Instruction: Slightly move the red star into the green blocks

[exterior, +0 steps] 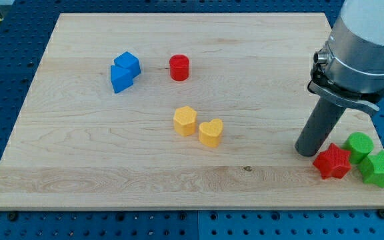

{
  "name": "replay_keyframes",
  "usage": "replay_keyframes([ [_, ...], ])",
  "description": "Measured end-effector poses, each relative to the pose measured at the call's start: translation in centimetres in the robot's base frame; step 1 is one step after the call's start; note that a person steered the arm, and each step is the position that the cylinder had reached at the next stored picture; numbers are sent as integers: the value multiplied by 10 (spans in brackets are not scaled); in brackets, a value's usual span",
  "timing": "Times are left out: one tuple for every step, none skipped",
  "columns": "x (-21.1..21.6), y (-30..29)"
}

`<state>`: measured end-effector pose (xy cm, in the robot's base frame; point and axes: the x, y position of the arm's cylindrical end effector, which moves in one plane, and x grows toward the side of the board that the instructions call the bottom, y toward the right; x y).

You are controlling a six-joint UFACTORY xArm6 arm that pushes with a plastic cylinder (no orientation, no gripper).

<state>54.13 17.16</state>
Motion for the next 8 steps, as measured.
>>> replay_keyframes([
  [8,11],
  [11,28],
  [11,29],
  [11,11],
  [11,-6],
  [11,-10],
  [17,-10],
  [19,-10],
])
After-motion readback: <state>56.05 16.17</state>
